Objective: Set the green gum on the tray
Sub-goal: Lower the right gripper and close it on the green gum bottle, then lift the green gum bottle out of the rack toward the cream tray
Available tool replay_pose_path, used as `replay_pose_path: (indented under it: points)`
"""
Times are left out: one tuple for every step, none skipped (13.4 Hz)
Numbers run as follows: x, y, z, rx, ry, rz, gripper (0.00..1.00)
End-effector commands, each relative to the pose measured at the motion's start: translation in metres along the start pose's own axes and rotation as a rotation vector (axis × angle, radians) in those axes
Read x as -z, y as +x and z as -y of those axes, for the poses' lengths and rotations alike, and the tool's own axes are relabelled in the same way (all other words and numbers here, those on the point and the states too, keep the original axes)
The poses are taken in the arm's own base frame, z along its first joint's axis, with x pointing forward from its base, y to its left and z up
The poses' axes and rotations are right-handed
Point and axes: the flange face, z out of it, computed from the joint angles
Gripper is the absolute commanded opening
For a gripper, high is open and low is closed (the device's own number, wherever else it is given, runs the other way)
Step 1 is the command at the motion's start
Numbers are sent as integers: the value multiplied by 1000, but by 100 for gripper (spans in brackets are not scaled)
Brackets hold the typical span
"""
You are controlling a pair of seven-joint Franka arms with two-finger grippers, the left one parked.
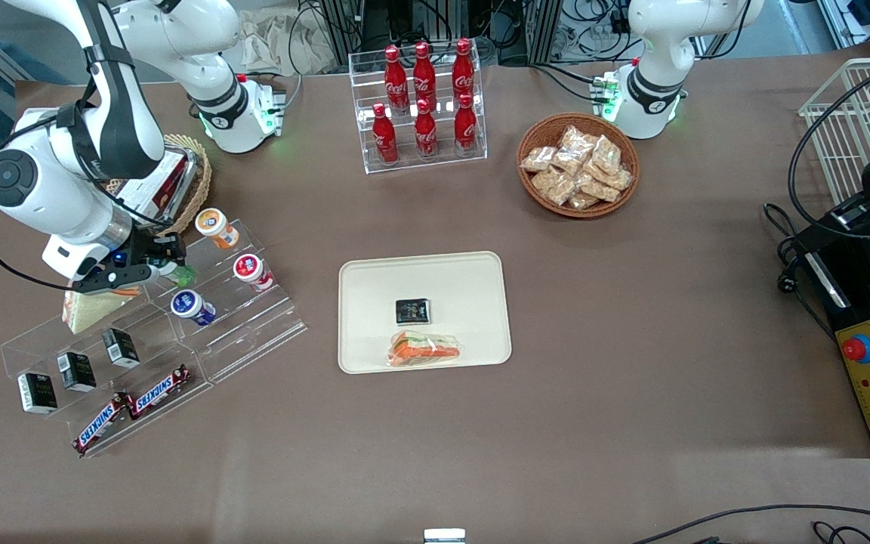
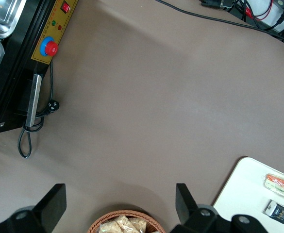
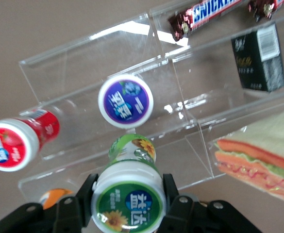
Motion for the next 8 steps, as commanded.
replay_pose_path:
  points:
    - [49,17,20,32,-17,-60,48]
    - [64,23,30,32,-10,-58,48]
    - [79,29,47,18,6,-59,48]
    - [84,33,67,-14,16,-51,49]
    - [84,34,83,-56,16,-51,49]
    - [82,35,103,-89,15,-47,49]
    - [78,39,123,-111,17,-41,49]
    - [69,42,138,-139,17,-27,49]
